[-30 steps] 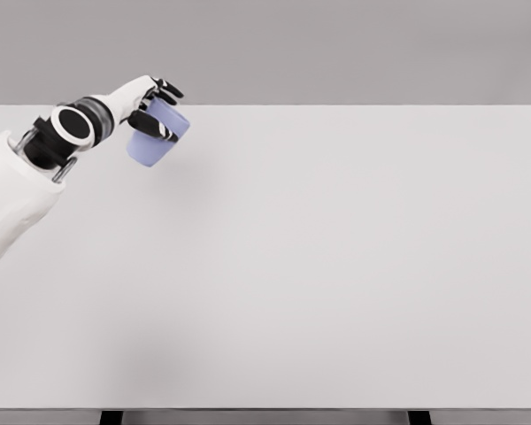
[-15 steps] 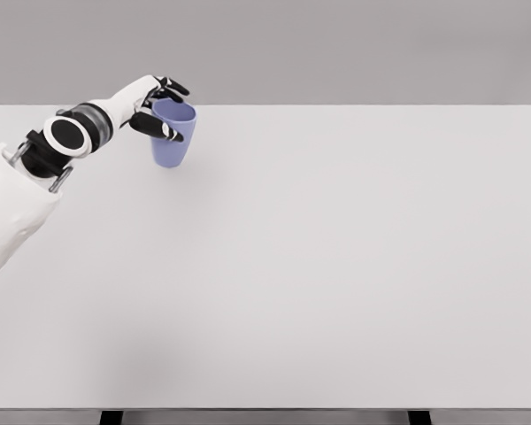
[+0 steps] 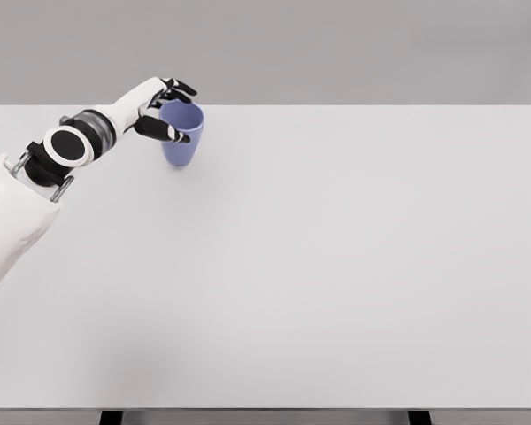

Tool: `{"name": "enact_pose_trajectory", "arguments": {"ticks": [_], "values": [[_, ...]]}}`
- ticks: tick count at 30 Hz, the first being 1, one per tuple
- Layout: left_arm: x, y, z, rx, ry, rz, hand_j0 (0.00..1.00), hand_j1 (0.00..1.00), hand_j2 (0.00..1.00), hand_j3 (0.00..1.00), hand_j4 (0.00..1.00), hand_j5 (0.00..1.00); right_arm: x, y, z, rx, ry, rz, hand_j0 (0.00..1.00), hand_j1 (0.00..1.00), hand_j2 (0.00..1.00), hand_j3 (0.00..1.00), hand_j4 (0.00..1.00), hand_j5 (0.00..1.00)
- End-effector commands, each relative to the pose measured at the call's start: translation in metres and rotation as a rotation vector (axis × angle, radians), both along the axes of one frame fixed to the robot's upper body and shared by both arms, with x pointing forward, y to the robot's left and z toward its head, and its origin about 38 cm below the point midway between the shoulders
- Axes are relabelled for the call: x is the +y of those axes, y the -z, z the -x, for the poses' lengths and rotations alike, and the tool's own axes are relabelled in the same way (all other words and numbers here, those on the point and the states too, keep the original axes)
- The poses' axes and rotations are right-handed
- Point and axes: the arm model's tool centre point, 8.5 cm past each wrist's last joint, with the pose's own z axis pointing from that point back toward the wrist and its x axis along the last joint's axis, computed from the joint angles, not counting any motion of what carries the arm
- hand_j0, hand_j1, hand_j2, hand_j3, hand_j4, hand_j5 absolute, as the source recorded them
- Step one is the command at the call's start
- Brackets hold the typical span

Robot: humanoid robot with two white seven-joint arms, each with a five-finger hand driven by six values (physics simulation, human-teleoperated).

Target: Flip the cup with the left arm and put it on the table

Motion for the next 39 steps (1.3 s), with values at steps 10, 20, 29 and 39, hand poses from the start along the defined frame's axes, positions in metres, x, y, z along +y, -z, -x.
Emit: {"name": "enact_pose_trajectory", "arguments": {"ticks": [10, 20, 29, 39], "values": [[0.0, 0.001, 0.0014, -0.004, 0.003, 0.004, 0.78, 0.78, 0.78, 0.78, 0.78, 0.78, 0.0, 0.0, 0.0, 0.0, 0.001, 0.0, 1.0, 1.0, 1.0, 1.0, 1.0, 1.0], [0.0003, 0.0041, 0.0025, 0.002, 0.003, 0.004, 0.9, 0.9, 0.9, 0.9, 0.9, 0.9, 0.0, 0.0, 0.0, 0.0, 0.001, 0.0, 1.0, 1.0, 1.0, 1.0, 1.0, 1.0], [0.0004, 0.0049, 0.0028, 0.004, 0.003, 0.004, 1.0, 1.0, 1.0, 1.0, 1.0, 1.0, 0.0, 0.0, 0.0, 0.0, 0.001, 0.0, 1.0, 1.0, 1.0, 1.0, 1.0, 1.0], [0.0003, 0.0041, 0.0025, 0.002, 0.003, 0.004, 1.0, 1.0, 1.0, 1.0, 1.0, 1.0, 0.0, 0.0, 0.0, 0.0, 0.001, 0.0, 1.0, 1.0, 1.0, 1.0, 1.0, 1.0]]}}
